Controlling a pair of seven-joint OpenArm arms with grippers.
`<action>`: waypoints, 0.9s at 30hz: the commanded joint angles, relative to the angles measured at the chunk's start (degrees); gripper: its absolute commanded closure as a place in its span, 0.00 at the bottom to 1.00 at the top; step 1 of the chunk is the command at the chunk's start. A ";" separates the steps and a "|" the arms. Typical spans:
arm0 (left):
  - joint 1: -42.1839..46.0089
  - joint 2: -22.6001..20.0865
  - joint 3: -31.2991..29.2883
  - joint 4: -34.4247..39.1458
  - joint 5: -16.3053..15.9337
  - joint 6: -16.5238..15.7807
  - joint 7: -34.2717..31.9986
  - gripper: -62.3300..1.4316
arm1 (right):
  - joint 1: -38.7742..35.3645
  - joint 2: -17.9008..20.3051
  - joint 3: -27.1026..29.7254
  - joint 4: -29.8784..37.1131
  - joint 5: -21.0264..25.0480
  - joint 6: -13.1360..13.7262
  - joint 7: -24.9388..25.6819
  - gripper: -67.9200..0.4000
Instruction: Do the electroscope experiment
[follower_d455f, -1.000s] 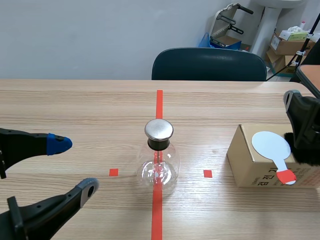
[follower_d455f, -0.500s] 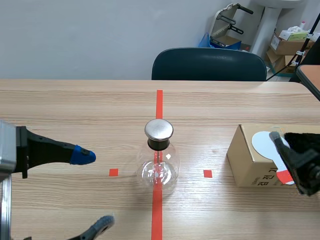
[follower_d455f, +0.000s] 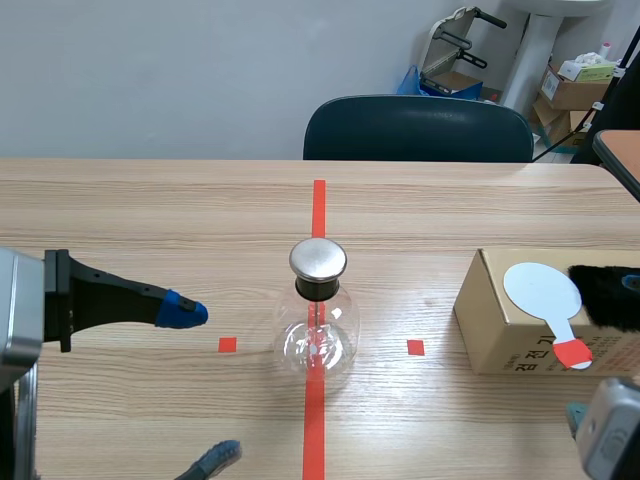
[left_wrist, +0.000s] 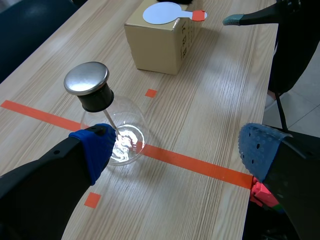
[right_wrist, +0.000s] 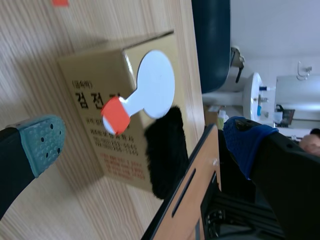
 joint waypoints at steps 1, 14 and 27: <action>0.15 0.09 0.24 0.37 -0.37 -0.31 -1.07 0.14 | 0.63 -0.31 0.31 -2.01 -1.53 -1.88 0.63 0.00; 0.20 -6.84 0.22 0.37 -4.31 -0.50 -4.00 0.14 | 6.78 -1.20 -4.13 -19.34 -8.59 -23.87 2.01 0.00; 0.35 -7.34 0.11 0.37 -4.98 -0.48 -2.84 0.14 | 14.60 -1.07 -4.76 -22.97 -10.58 -27.04 1.77 0.00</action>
